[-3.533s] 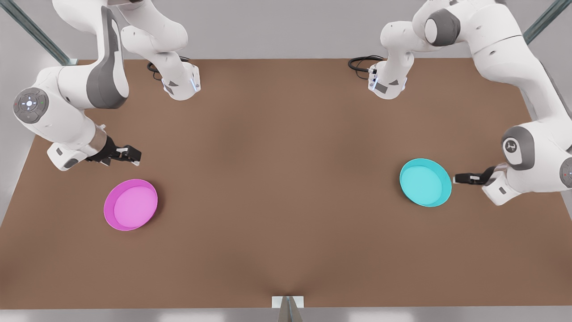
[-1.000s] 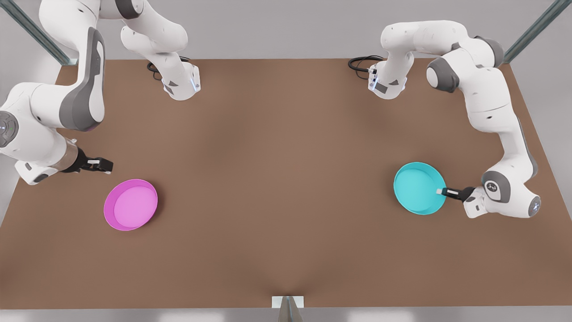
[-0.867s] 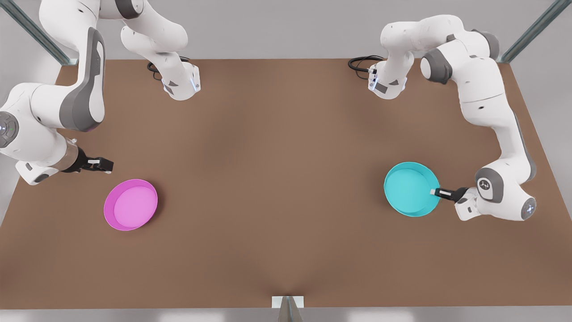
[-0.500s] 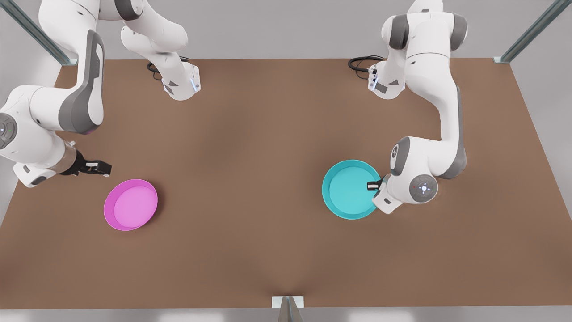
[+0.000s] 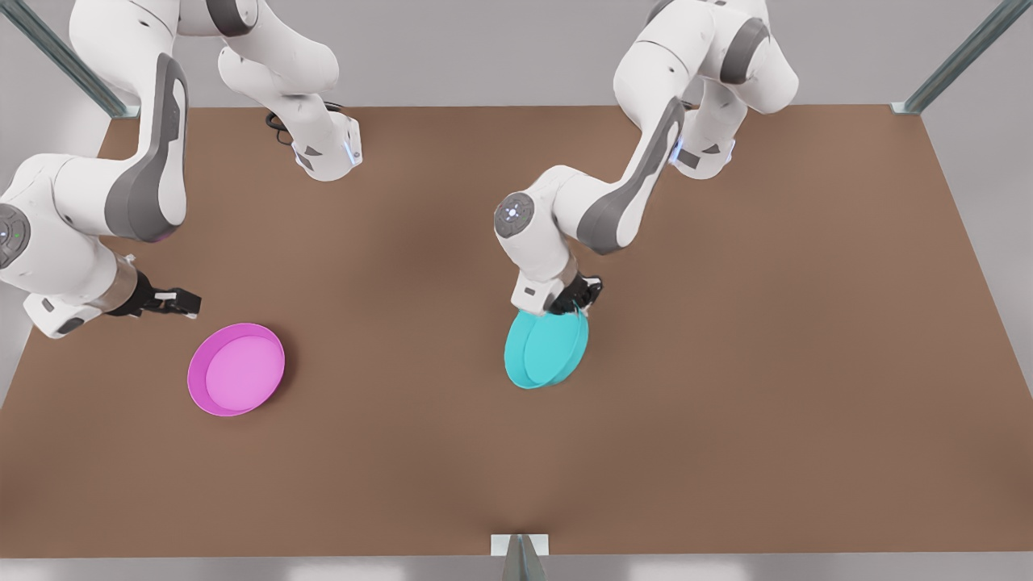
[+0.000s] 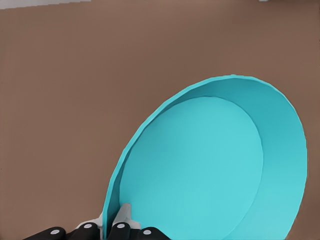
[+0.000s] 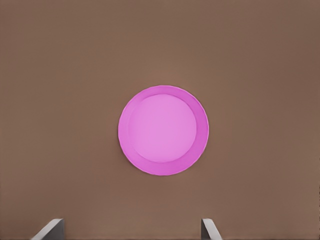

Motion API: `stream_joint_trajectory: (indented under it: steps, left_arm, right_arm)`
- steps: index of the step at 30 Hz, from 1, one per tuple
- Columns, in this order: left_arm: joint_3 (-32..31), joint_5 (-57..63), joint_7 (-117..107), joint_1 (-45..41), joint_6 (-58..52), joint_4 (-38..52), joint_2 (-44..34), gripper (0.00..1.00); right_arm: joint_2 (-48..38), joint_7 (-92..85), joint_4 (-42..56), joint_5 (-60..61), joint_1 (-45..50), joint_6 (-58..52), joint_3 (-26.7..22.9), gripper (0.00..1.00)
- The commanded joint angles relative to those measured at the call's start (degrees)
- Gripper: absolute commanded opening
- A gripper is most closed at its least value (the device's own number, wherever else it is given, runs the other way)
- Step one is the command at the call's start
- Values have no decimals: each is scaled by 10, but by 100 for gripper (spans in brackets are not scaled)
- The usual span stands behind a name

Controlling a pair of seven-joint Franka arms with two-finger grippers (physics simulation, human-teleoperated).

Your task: Flip the blue plate over with the left arm, and stack the pink plate on top of the blue plate with the right arm

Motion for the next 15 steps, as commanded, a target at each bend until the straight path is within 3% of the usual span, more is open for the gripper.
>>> stream_joint_trajectory:
  steps: [1,15]
  left_arm:
    - [0,78,-4,-5,0,0,2,23]
    - [-1,377,-254,-121,-20,-45,23,23]
  right_arm:
    - [-1,-2,0,0,0,0,-1,100]
    - [1,-5,-4,1,1,0,-2,100]
